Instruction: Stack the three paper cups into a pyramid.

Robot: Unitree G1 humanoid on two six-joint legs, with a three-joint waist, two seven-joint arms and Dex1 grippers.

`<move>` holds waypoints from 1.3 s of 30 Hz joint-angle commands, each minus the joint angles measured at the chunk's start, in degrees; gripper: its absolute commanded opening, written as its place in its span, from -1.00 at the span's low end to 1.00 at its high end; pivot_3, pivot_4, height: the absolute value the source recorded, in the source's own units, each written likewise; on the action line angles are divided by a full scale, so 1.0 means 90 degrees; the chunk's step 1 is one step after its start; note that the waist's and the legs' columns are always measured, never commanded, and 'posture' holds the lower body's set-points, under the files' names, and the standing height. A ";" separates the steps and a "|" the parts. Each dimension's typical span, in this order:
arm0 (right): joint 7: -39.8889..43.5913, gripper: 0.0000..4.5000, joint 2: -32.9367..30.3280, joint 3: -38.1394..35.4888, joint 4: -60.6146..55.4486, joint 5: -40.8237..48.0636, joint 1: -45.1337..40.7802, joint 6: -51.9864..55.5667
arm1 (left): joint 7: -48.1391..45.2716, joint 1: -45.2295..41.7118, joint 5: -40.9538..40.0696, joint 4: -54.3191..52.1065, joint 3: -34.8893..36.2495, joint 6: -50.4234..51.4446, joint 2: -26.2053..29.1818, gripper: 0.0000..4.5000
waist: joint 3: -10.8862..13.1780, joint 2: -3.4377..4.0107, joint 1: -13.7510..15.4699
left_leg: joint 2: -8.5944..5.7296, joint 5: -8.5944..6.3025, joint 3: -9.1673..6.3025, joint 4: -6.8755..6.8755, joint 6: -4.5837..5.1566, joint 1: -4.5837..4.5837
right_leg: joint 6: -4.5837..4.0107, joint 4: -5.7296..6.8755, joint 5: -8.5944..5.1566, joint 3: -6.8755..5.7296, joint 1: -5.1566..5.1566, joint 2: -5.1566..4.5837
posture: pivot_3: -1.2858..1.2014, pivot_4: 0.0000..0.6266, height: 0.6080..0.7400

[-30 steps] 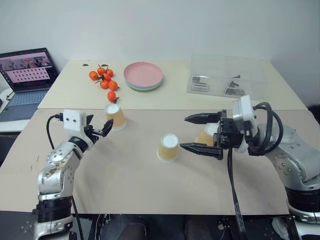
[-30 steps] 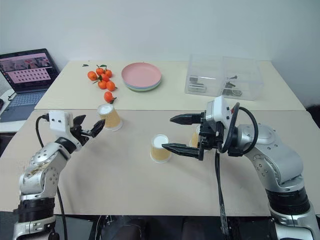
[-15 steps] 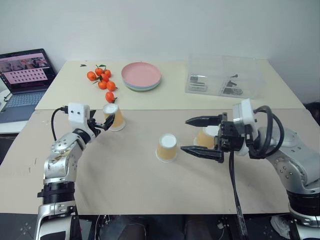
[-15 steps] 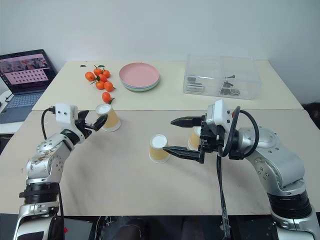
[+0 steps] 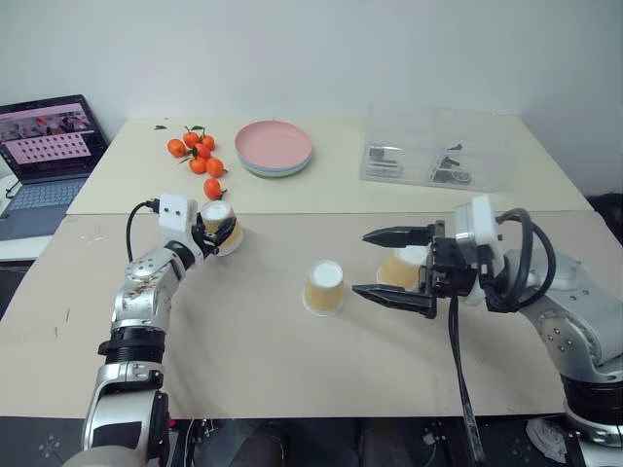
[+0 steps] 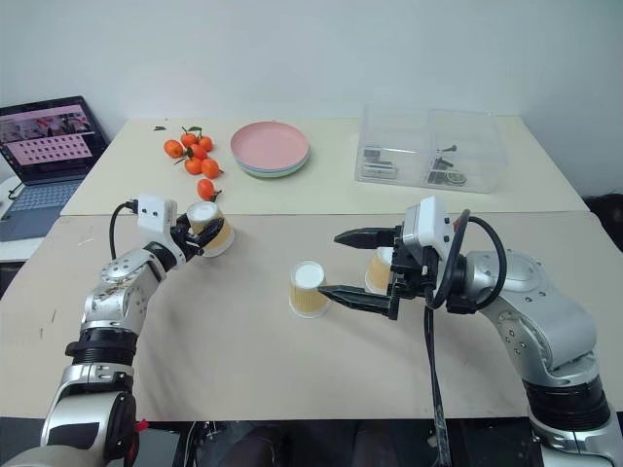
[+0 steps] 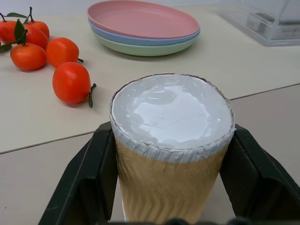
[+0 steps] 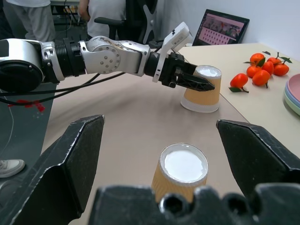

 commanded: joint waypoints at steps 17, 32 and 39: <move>0.0151 1.00 -0.0245 -0.0222 -0.0169 0.0014 -0.0038 -0.0156 | -0.2164 0.1425 -0.1123 -0.3231 -0.0748 0.0956 0.0504 0.20 | 0.0000 0.0000 -0.0084 | 0.0001 -0.0002 0.0000 -0.0001 0.0002 -0.0013 | -0.0001 0.0008 0.0001 0.0003 -0.0024 0.0000 | 0.03 -0.52 0.81; -0.0050 1.00 -0.0290 -0.0416 -0.0380 0.0095 0.0196 -0.0083 | -0.2645 0.1499 -0.0509 -0.2736 -0.1357 0.0544 0.0669 0.20 | 0.0000 0.0001 -0.0087 | 0.0001 -0.0001 0.0001 -0.0001 0.0002 -0.0019 | -0.0004 0.0009 0.0003 0.0004 -0.0031 0.0000 | 0.03 -0.52 0.81; -0.0071 1.00 -0.0260 -0.0354 -0.0322 0.0066 0.0151 -0.0121 | -0.2642 0.1495 -0.0521 -0.2795 -0.1387 0.0660 0.0595 0.20 | 0.0000 0.0001 -0.0088 | 0.0001 -0.0001 0.0001 -0.0001 0.0002 -0.0018 | -0.0005 0.0011 0.0003 0.0004 -0.0030 0.0000 | 0.03 -0.52 0.81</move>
